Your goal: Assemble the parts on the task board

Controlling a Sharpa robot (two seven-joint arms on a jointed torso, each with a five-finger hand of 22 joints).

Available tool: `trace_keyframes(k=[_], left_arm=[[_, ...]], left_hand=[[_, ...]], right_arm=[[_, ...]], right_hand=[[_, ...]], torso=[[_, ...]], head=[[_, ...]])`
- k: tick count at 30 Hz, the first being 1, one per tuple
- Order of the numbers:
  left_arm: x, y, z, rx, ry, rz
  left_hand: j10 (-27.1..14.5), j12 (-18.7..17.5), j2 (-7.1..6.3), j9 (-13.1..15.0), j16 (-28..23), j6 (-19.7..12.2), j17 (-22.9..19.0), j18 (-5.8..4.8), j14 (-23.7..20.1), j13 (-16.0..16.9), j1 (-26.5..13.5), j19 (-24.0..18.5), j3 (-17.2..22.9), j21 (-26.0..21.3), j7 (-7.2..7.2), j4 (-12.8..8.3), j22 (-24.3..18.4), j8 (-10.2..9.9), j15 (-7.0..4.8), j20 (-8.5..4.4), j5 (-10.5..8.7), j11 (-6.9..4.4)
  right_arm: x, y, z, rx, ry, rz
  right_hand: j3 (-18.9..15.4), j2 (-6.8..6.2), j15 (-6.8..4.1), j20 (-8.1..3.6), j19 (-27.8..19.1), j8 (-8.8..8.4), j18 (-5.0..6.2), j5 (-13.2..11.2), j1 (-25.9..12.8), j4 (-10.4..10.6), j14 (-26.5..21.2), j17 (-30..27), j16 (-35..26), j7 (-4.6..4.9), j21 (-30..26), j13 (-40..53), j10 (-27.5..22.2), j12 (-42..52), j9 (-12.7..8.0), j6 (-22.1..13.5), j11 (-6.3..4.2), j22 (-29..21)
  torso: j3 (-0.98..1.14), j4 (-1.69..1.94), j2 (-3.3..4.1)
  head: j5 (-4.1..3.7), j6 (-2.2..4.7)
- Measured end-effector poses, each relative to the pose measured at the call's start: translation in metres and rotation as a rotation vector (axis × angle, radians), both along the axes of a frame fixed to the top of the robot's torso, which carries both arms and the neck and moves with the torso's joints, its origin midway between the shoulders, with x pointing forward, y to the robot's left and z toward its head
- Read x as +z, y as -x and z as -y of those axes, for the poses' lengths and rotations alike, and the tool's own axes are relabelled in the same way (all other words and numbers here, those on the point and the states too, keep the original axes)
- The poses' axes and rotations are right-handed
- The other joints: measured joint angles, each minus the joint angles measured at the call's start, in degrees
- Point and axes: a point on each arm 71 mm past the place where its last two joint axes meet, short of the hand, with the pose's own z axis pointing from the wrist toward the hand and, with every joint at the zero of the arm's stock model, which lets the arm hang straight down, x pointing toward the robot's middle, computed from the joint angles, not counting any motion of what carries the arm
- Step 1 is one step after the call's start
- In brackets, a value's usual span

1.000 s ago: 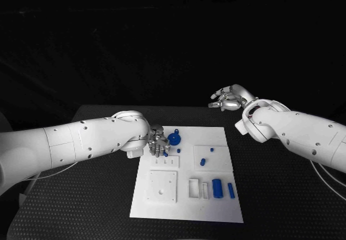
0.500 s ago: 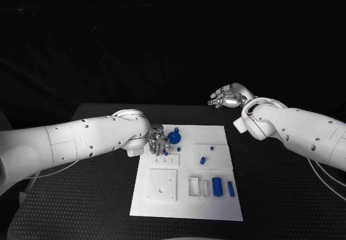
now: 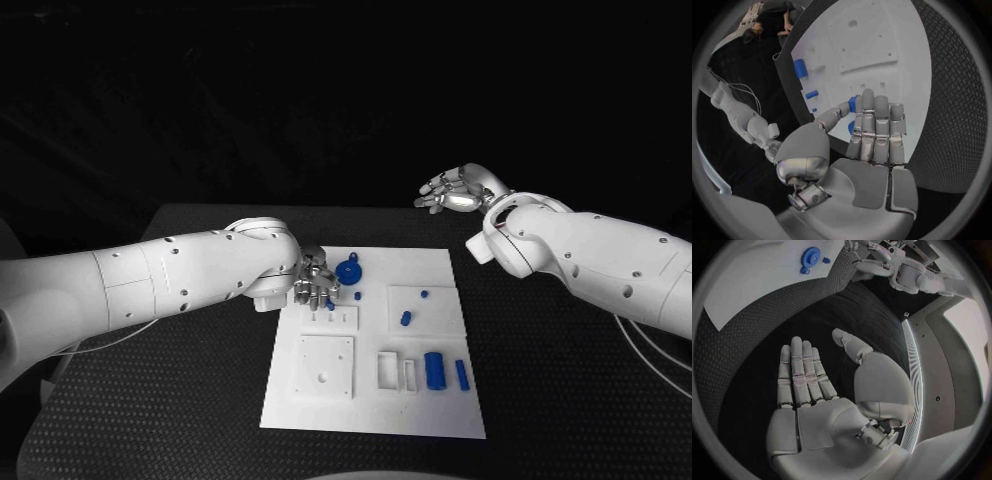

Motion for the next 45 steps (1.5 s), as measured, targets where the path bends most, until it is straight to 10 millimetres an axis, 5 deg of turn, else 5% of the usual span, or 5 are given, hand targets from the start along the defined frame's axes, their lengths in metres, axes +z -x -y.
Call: trace_keyframes(k=[4, 5, 37, 43, 45], left_arm=[[0.000, 0.000, 0.001, -0.002, -0.001, -0.001], [0.000, 0.000, 0.001, -0.002, -0.002, -0.002], [-0.004, 0.004, -0.011, 0.015, 0.001, -0.015], [0.003, 0.003, -0.030, 0.049, 0.008, 0.008], [0.007, 0.002, -0.036, 0.059, 0.015, 0.024]], left_hand=[[1.0, 5.4, 0.33, 1.0, 7.2, 0.3, 3.4, 0.55, 1.4, 4.4, -0.3, 2.1, 0.1, 7.6, -0.81, 0.1, 0.0, -0.4, -1.42, -1.47, -0.01, -1.72], [1.1, 6.5, 0.90, 1.1, 8.5, -0.3, 3.9, 2.26, 2.1, 5.3, 0.0, 2.9, 0.8, 9.0, -1.48, -0.1, 0.0, -1.2, -3.24, -2.06, 0.91, -3.27], [0.4, 9.2, 0.60, 2.8, 11.6, 0.0, 5.0, 2.14, 2.1, 7.5, -0.7, 2.9, 1.3, 12.1, -1.25, 0.3, 0.0, -1.3, -3.27, -2.04, 1.04, -3.52], [-1.6, 9.0, -5.18, 2.1, 11.6, -2.9, 4.4, 2.68, 2.2, 7.4, 0.3, 2.4, 2.2, 12.1, -0.11, 3.4, 0.0, -4.0, -4.36, -1.95, -12.83, -2.67], [-2.3, 8.4, -6.50, 1.7, 11.6, -3.9, 4.2, 2.70, 2.2, 7.2, 1.2, 2.1, 0.6, 11.8, 0.48, 4.3, 0.0, -4.8, -4.49, -1.90, -14.41, -1.81]], right_arm=[[0.000, 0.000, 0.000, 0.001, -0.001, -0.002], [0.000, 0.000, 0.000, 0.002, -0.002, -0.003], [0.000, 0.001, -0.002, 0.014, -0.005, -0.010], [-0.001, 0.001, 0.001, 0.011, -0.003, -0.012], [-0.001, 0.001, 0.003, 0.009, -0.002, -0.013]], right_hand=[[0.0, 0.00, 0.00, 0.00, 0.0, 0.00, 0.00, 0.4, 0.0, 0.0, 0.0, -0.1, -0.2, 0.00, -0.2, -0.4, 0.2, -0.2, 0.0, 0.0, 0.20, 0.0], [0.0, 0.00, 0.00, 0.00, 0.0, 0.19, 0.00, 0.4, 0.0, 0.0, 0.0, -0.1, -0.2, 0.00, -0.2, -0.5, 0.2, -0.2, -0.1, 0.0, 0.20, 0.0], [-0.2, 0.45, 0.41, 0.61, -0.6, 0.23, 0.01, 2.2, 0.5, -0.2, 0.0, -0.3, -1.2, -0.05, -0.9, -2.2, 0.6, -0.2, -0.6, 0.0, 0.20, 0.1], [-0.2, 0.45, 0.40, 0.61, -0.6, 0.23, 0.01, 2.2, 0.5, -0.2, 0.0, -0.3, -1.2, -0.06, -0.9, -2.3, 0.6, -0.2, -0.6, 0.0, 0.21, 0.1], [-0.2, 0.45, 0.55, 0.61, -0.6, 0.23, 0.01, 2.2, 0.5, -0.2, -0.1, -0.3, -1.4, -0.06, -0.9, -2.3, 0.6, -0.2, -0.6, 0.0, 0.20, 0.1]], torso=[[0.00, 0.01, -0.01], [0.00, 0.02, -0.01], [-0.07, 0.08, -0.08], [-0.08, 0.09, -0.08], [-0.07, 0.11, -0.09]], head=[[0.00, -0.08], [0.00, -0.13], [-0.30, -0.22], [-0.25, 0.04], [-0.24, 0.11]])
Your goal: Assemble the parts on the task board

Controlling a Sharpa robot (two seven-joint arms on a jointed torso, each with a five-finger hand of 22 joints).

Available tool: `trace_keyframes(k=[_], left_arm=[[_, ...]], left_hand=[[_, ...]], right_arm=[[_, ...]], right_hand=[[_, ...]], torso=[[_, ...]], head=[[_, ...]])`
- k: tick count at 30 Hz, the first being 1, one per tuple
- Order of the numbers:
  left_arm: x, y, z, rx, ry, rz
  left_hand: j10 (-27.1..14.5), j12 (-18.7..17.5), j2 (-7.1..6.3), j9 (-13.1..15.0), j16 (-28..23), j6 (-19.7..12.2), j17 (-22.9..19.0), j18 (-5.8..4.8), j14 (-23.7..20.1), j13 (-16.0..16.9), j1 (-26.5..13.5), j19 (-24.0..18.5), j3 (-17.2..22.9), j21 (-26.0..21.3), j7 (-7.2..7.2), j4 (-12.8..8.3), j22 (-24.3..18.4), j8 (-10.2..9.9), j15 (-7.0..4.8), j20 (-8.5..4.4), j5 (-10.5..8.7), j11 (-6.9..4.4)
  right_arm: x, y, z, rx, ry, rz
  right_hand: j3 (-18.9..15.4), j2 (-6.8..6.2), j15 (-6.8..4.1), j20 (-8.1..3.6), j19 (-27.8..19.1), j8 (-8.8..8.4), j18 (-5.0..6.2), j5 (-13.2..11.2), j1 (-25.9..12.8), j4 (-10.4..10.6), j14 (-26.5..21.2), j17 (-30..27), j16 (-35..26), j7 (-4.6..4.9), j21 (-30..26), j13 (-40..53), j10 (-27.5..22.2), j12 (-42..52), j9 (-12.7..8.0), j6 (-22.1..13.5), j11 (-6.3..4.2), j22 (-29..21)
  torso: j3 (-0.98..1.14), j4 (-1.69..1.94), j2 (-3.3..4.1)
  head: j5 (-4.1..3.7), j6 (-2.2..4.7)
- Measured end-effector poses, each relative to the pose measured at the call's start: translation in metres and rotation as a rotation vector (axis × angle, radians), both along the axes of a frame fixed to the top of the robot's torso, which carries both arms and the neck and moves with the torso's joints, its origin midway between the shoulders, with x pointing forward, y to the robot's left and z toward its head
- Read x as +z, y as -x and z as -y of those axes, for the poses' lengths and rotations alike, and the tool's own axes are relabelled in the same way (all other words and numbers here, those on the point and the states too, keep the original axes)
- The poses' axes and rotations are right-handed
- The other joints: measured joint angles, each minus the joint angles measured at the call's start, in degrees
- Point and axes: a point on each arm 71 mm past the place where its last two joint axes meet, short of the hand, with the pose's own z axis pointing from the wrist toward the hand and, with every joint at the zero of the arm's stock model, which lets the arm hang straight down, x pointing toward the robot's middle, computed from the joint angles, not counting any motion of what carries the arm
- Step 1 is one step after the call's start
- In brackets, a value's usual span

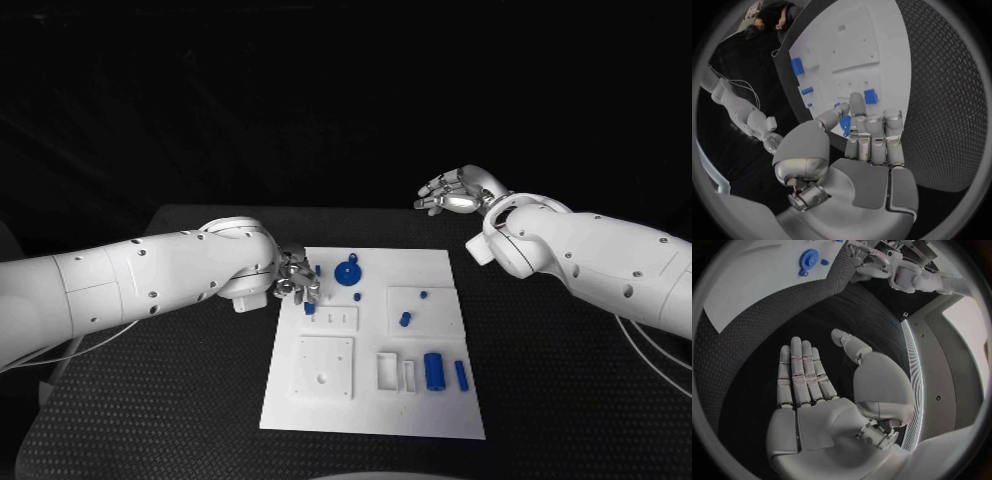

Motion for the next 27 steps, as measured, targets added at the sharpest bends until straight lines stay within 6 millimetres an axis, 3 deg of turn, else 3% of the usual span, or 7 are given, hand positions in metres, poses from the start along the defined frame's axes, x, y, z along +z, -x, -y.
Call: trace_keyframes(k=[5, 7, 12, 19, 27], left_arm=[[0.014, -0.002, -0.014, 0.026, 0.027, 0.049], [0.017, -0.002, -0.018, 0.030, 0.037, 0.062], [0.021, -0.002, -0.026, 0.037, 0.059, 0.095], [0.024, -0.005, -0.029, -0.009, 0.062, 0.166], [0.026, -0.009, -0.023, -0.095, 0.032, 0.282]], left_hand=[[-1.0, -0.4, -1.12, -0.4, 0.0, -0.9, 0.0, -0.01, -0.1, -0.2, 1.0, -0.5, -1.8, -0.1, 0.33, -0.3, 0.0, -0.9, 0.49, 0.25, -0.72, 0.37], [-1.8, -1.1, -2.32, -0.6, 0.0, -1.7, -0.2, -0.02, -0.3, -0.5, 2.2, -0.7, -2.2, -0.4, 0.62, -0.7, 0.0, -1.2, 0.73, 0.45, -1.61, 0.72], [-6.2, -4.4, -4.01, -1.6, -2.0, -4.1, -1.2, -0.30, -2.1, -2.0, 8.3, -2.6, -1.7, -2.1, 2.20, -1.9, -0.3, -2.7, 2.47, 0.88, -2.42, 1.87], [-11.0, -8.0, -6.12, -3.6, -6.5, -6.5, -3.4, -0.95, -6.1, -3.6, 12.5, -6.0, -3.4, -6.0, 3.33, -0.6, -1.8, -4.2, 4.66, 2.02, -2.67, 4.40], [-11.5, -9.1, -8.46, -4.5, -9.8, -7.0, -5.1, -0.94, -7.5, -4.2, 12.2, -7.5, -6.0, -8.2, 3.33, 2.5, -2.9, -4.2, 5.21, 2.40, -2.66, 4.65]], right_arm=[[0.000, 0.000, 0.003, -0.005, 0.002, -0.001], [0.000, 0.000, 0.004, -0.005, 0.002, -0.001], [0.000, 0.000, 0.007, -0.007, 0.004, -0.003], [-0.001, 0.000, 0.011, -0.010, 0.004, -0.007], [-0.001, 0.001, 0.011, -0.003, 0.002, -0.014]], right_hand=[[0.0, 0.00, 0.00, 0.00, 0.0, -0.01, 0.00, 0.0, 0.0, 0.0, 0.0, 0.0, 0.0, 0.00, 0.0, 0.0, 0.0, 0.0, 0.0, 0.0, 0.00, 0.0], [0.0, 0.00, 0.00, 0.00, 0.0, -0.04, 0.00, 0.0, 0.0, 0.0, 0.0, 0.0, 0.0, -0.01, 0.0, 0.0, 0.0, 0.0, 0.0, 0.0, 0.00, 0.0], [0.0, 0.00, 0.00, 0.00, 0.0, -0.04, 0.00, 0.0, 0.0, 0.0, 0.0, 0.0, 0.0, -0.03, 0.0, -0.1, 0.0, 0.0, 0.0, 0.0, 0.00, 0.0], [-0.2, 0.00, -0.01, -0.01, 0.0, 0.13, 0.00, 0.0, 0.0, -0.2, 0.0, 0.0, 0.0, -0.04, 0.0, -0.1, 0.0, 0.0, 0.0, 0.0, 0.00, 0.1], [-0.2, 0.22, -0.01, -0.01, 0.0, 0.18, 0.00, 0.0, 0.2, -0.2, 0.0, 0.0, 0.0, -0.05, 0.0, -0.3, 0.0, 0.0, -0.1, 0.0, -0.04, 0.1]], torso=[[0.03, 0.05, -0.02], [0.03, 0.05, -0.02], [0.03, 0.05, -0.02], [0.00, 0.05, 0.01], [0.00, 0.03, 0.04]], head=[[0.12, 0.14], [0.19, 0.18], [0.35, 0.39], [0.42, 0.58], [0.55, 0.65]])
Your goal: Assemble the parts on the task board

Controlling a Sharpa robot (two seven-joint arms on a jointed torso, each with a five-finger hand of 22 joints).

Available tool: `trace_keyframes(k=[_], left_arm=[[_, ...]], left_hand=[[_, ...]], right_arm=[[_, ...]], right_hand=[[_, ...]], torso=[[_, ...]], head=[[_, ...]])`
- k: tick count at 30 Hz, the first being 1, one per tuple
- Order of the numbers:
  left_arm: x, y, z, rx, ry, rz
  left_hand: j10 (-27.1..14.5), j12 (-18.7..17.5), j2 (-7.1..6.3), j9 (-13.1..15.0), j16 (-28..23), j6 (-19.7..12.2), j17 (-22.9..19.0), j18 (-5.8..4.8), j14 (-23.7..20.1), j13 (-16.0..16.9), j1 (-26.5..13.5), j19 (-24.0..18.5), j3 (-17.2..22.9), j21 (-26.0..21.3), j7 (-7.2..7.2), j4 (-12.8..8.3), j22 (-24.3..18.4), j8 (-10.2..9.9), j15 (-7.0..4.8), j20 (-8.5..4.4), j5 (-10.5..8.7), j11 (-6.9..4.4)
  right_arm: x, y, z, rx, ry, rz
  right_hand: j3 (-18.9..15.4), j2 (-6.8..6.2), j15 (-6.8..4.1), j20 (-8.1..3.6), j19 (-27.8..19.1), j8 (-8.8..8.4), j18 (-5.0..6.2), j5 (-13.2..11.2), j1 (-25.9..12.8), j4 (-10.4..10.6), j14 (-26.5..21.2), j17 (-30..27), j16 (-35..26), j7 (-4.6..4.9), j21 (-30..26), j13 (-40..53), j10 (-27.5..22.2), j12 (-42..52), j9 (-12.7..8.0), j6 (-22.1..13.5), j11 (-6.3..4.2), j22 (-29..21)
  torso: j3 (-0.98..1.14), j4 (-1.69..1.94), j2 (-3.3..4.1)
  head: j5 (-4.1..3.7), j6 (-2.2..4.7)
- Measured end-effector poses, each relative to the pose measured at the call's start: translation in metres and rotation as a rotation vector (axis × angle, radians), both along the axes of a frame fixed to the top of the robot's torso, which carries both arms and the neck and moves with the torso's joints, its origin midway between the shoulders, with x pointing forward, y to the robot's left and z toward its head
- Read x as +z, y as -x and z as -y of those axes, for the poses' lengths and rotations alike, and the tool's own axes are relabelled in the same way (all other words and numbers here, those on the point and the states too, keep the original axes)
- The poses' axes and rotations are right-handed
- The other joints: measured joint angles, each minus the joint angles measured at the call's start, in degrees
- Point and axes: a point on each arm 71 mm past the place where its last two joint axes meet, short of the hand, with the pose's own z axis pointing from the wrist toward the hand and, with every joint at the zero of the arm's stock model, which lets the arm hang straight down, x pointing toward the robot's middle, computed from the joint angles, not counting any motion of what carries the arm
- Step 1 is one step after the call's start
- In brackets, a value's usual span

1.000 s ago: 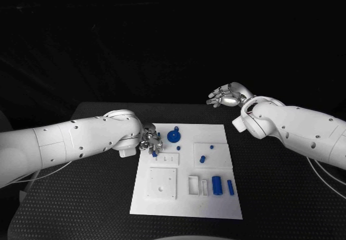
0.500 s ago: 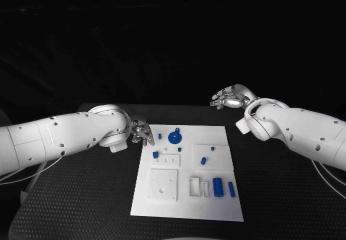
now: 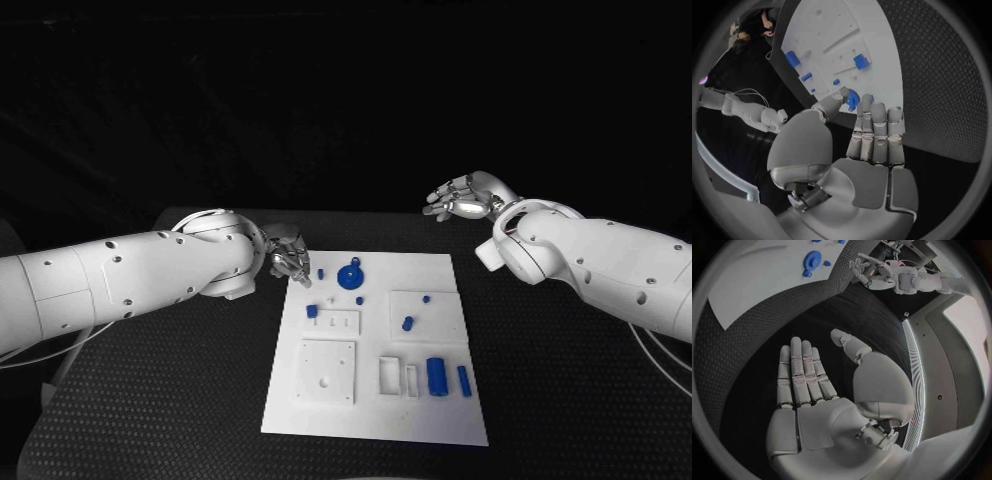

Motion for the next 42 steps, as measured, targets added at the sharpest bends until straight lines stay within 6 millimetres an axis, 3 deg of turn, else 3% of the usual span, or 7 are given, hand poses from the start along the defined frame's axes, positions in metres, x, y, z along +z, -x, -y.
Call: trace_keyframes(k=[7, 15, 18, 24, 28, 33, 42], left_arm=[[-0.011, 0.003, 0.005, -0.043, -0.030, 0.038], [-0.020, 0.005, 0.003, -0.065, -0.056, 0.066], [-0.021, 0.005, 0.002, -0.061, -0.061, 0.064], [-0.025, 0.005, 0.007, -0.054, -0.098, 0.011], [-0.029, 0.003, 0.009, -0.036, -0.129, -0.039], [-0.034, 0.001, 0.009, -0.014, -0.168, -0.112], [-0.040, 0.000, 0.007, -0.007, -0.224, -0.207]], left_hand=[[-1.4, -1.7, -1.73, -0.6, -1.4, -1.2, -0.6, -0.18, -0.7, -0.7, -1.7, -1.0, -4.0, -1.4, 0.99, 0.3, -0.5, -0.8, 0.71, 0.41, 0.00, 0.85], [-2.1, -2.3, -1.19, -0.8, -2.0, -0.6, -0.7, -0.46, -1.1, -1.0, -2.1, -1.4, -5.3, -2.2, 0.24, 1.3, -0.9, -0.1, 1.12, 0.61, 0.00, 1.14], [0.6, -1.2, -0.02, -0.5, -2.0, 1.7, -0.6, -0.44, -0.7, -0.5, -4.1, -1.4, -5.9, -2.4, 0.23, 3.8, -0.9, 1.2, 0.68, 0.61, 0.01, 0.33], [6.4, 1.0, 1.41, 0.5, -0.4, 7.4, 0.4, -0.36, 1.8, 0.6, -15.1, 0.2, -8.2, -2.1, -2.43, 15.2, -0.7, 4.2, -1.74, 0.06, 0.01, -2.18], [8.2, 1.1, 1.64, 0.9, 0.8, 8.8, 1.2, 0.49, 2.8, 0.7, -16.2, 0.8, -10.6, -1.0, -3.34, 18.9, 0.2, 5.0, -2.79, -0.10, 0.01, -3.08], [9.9, 1.3, 3.91, 1.6, 2.0, 10.0, 2.2, 0.48, 3.7, 0.8, -14.5, 1.0, -15.7, 0.3, -4.05, 24.5, 1.4, 5.8, -3.68, -0.30, 0.01, -3.89], [10.5, 0.8, 9.53, 1.8, 2.7, 10.2, 2.9, 0.48, 3.9, 1.0, -11.6, 1.0, -23.9, 0.7, -4.25, 25.7, 2.4, 5.8, -3.89, -0.30, 0.01, -4.33]], right_arm=[[0.000, 0.001, -0.001, 0.007, -0.001, -0.005], [-0.001, 0.003, -0.003, 0.023, 0.006, -0.006], [-0.001, 0.006, -0.007, 0.044, 0.018, -0.003], [-0.002, 0.008, -0.012, 0.070, 0.038, 0.001], [-0.002, 0.008, -0.014, 0.077, 0.046, 0.003], [-0.002, 0.008, -0.015, 0.083, 0.054, 0.004], [-0.004, 0.009, -0.017, 0.090, 0.060, 0.002]], right_hand=[[-0.2, 0.00, 0.00, 0.00, 0.0, 0.00, 0.00, 0.0, 0.0, 0.2, 0.0, 0.0, 0.0, 0.00, 0.0, -0.2, 0.2, 0.0, 0.0, 0.0, -0.17, 0.1], [-0.3, 0.00, -0.01, 0.00, 0.0, 0.00, 0.00, 0.0, 0.0, 0.0, 0.0, 0.0, 0.0, 0.00, 0.0, -0.4, 0.2, 0.0, -0.1, 0.0, -0.17, 0.1], [-1.0, 0.45, -0.10, 0.00, 0.0, 0.59, 0.00, -0.5, -0.4, 0.0, 0.6, 0.2, 0.0, -0.40, 0.0, -0.6, 1.1, 0.3, -0.1, 0.4, -0.49, 0.4], [-1.1, 0.45, -0.13, 0.00, 0.0, 0.60, 0.00, -0.7, -0.4, -0.2, 0.8, 0.3, 0.0, -0.48, 0.0, -0.8, 1.3, 0.4, -0.1, 0.5, -0.66, 0.4], [-1.1, 0.45, -0.13, 0.00, 0.0, 0.60, 0.00, -0.7, -0.4, -0.2, 0.8, 0.3, 0.0, -0.48, 0.0, -0.9, 1.3, 0.4, -0.1, 0.5, -0.66, 0.4], [-1.1, 0.45, -0.14, 0.00, 0.0, 0.60, 0.00, -0.7, -0.4, -0.2, 0.8, 0.3, 0.0, -0.48, 0.0, -1.0, 1.3, 0.4, -0.2, 0.5, -0.66, 0.4], [-1.3, 0.45, -0.14, 0.00, 0.0, 0.59, 0.01, -0.7, -0.4, -0.3, 0.8, 0.3, 0.0, -0.48, 0.0, -1.2, 1.3, 0.4, -0.2, 0.5, -0.66, 0.4]], torso=[[0.02, -0.12, 0.04], [0.02, -0.13, 0.05], [0.02, -0.12, 0.05], [0.03, -0.15, 0.05], [0.04, -0.15, 0.05], [0.03, -0.18, 0.06], [0.09, -0.23, 0.05]], head=[[0.01, 0.19], [-0.18, 0.27], [-0.22, 0.27], [-0.19, 0.30], [-0.16, 0.37], [-0.16, 0.41], [-0.19, 0.26]])
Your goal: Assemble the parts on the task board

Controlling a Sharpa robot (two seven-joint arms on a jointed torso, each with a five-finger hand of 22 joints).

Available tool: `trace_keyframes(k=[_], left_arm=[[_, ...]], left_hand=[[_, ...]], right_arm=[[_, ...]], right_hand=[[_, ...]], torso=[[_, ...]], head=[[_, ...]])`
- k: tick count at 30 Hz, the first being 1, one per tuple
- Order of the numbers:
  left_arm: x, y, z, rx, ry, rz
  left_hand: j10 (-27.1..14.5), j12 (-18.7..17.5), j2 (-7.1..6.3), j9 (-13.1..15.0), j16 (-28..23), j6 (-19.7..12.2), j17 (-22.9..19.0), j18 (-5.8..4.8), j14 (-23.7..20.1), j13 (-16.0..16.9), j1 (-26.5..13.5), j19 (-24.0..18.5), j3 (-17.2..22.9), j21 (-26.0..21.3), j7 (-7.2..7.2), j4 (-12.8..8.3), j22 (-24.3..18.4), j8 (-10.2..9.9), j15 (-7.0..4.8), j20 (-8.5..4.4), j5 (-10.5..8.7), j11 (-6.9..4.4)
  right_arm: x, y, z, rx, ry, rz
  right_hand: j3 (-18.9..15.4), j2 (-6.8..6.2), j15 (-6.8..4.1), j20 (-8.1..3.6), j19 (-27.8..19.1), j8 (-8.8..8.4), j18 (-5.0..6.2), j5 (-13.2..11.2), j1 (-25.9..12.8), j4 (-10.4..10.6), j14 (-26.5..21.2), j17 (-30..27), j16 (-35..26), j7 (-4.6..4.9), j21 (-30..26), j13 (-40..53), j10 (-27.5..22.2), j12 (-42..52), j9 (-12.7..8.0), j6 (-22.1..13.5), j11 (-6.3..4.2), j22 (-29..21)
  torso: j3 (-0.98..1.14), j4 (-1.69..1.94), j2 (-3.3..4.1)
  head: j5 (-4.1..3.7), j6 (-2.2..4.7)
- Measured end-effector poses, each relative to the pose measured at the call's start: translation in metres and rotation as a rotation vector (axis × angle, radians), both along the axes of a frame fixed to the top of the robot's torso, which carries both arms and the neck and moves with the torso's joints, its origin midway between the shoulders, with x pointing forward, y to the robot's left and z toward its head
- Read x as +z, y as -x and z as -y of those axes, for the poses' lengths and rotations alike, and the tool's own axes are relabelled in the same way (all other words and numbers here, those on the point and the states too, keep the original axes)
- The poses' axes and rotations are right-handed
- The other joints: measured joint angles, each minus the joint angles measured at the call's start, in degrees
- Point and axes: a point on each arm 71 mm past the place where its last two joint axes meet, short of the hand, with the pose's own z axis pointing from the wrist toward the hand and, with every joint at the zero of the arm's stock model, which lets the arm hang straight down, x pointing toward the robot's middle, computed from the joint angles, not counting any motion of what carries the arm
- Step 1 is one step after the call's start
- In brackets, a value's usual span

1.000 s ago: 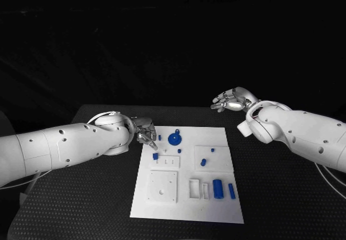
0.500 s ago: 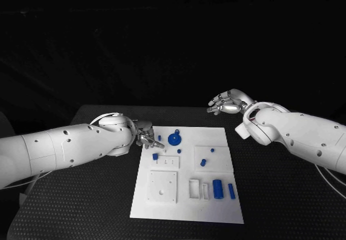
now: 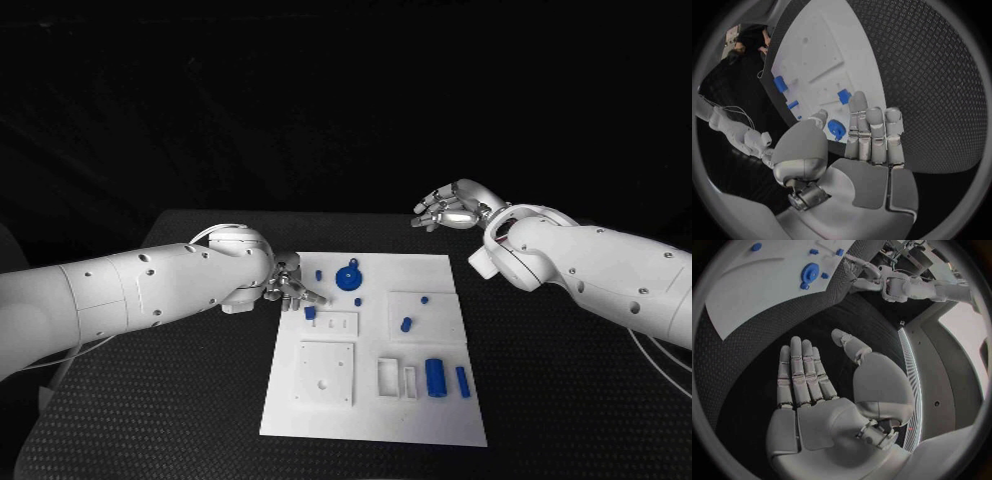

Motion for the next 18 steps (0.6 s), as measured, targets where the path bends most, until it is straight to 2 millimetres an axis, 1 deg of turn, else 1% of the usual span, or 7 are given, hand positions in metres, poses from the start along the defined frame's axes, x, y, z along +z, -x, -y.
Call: trace_keyframes(k=[1, 3, 7, 10, 12, 18], left_arm=[[0.000, -0.001, 0.000, 0.002, -0.005, -0.006], [-0.001, -0.002, 0.000, 0.005, -0.014, -0.018], [-0.003, -0.005, 0.006, 0.002, -0.022, -0.034], [-0.005, -0.006, 0.008, 0.005, -0.026, -0.043], [-0.006, -0.007, 0.006, 0.013, -0.029, -0.044], [-0.006, -0.012, 0.005, 0.030, -0.033, -0.043]], left_hand=[[0.2, -0.2, 0.93, -0.1, 0.0, 0.1, 0.0, 0.00, 0.0, 0.0, 1.2, 0.0, -0.9, 0.0, 0.12, 0.0, 0.1, 0.0, 0.00, 0.00, 1.12, 0.07], [0.2, -0.4, 1.50, -0.2, 0.0, 0.2, 0.1, 0.00, 0.0, 0.0, 3.0, 0.0, -2.3, 0.0, 0.20, 0.0, 0.3, 0.0, 0.00, 0.00, 3.30, 0.08], [0.2, -0.8, 2.02, -0.6, 0.0, 0.2, 0.1, 0.00, 0.0, 0.0, 4.1, 0.0, -3.9, 0.0, 0.19, 0.0, 0.4, -0.4, 0.00, 0.00, 5.34, 0.08], [0.2, -0.8, 2.02, -0.6, 0.0, 0.3, 0.1, 0.00, 0.0, 0.0, 4.1, 0.0, -4.2, 0.0, 0.15, 0.1, 0.4, -0.4, 0.01, 0.00, 5.44, 0.09], [0.0, -0.9, 2.02, -0.7, -0.3, 0.2, 0.1, 0.00, 0.0, 0.0, 4.1, 0.0, -4.2, 0.0, 0.22, 0.0, 0.4, -0.4, 0.01, 0.00, 5.44, 0.30], [0.0, -1.1, 2.02, -0.7, -0.3, 0.0, 0.0, 0.00, -0.2, 0.0, 4.1, 0.0, -4.5, -0.2, 0.42, 0.0, 0.4, -0.7, 0.23, 0.00, 5.66, 0.30]], right_arm=[[0.000, 0.000, 0.000, 0.000, 0.000, 0.000], [0.000, 0.000, 0.000, 0.000, 0.001, -0.001], [-0.001, 0.000, 0.000, 0.001, 0.003, -0.002], [-0.001, 0.000, -0.001, 0.003, 0.003, -0.002], [-0.001, 0.001, -0.002, 0.004, 0.003, -0.003], [-0.001, 0.001, -0.002, 0.006, 0.003, -0.003]], right_hand=[[0.0, 0.00, 0.00, 0.00, 0.0, 0.00, 0.00, 0.0, 0.0, 0.0, 0.0, 0.0, 0.0, 0.00, 0.0, 0.0, 0.0, 0.0, 0.0, 0.0, 0.00, 0.0], [0.0, 0.00, 0.00, 0.00, 0.0, 0.00, -0.01, 0.0, 0.0, 0.0, 0.0, 0.0, 0.0, 0.00, 0.0, -0.1, 0.0, 0.0, -0.1, 0.0, 0.00, 0.0], [0.0, 0.00, 0.00, 0.00, 0.0, 0.00, 0.00, 0.0, 0.0, 0.0, 0.0, 0.1, 0.0, 0.00, 0.0, -0.1, 0.0, 0.0, -0.1, 0.0, 0.00, 0.1], [0.0, 0.00, 0.00, 0.00, 0.0, 0.00, 0.00, 0.0, 0.0, 0.0, 0.0, 0.0, 0.0, 0.00, -0.2, -0.2, 0.0, 0.0, -0.1, 0.0, 0.00, 0.1], [0.0, 0.00, 0.00, 0.00, 0.0, 0.00, 0.00, 0.0, 0.0, 0.0, 0.0, 0.0, 0.0, 0.00, -0.2, -0.3, 0.0, 0.0, -0.1, 0.0, 0.00, 0.1], [0.0, 0.00, 0.00, 0.00, 0.0, 0.00, -0.01, 0.0, 0.0, 0.0, 0.0, 0.0, 0.0, 0.00, -0.2, -0.3, 0.0, 0.0, -0.1, 0.0, 0.00, 0.0]], torso=[[0.00, 0.00, 0.01], [-0.01, 0.01, 0.01], [0.00, 0.07, 0.01], [-0.02, 0.07, 0.02], [-0.03, 0.07, 0.02], [-0.04, 0.11, -0.01]], head=[[-0.04, -0.03], [-0.08, -0.12], [-0.13, -0.17], [-0.14, -0.19], [-0.15, -0.21], [-0.26, -0.22]])
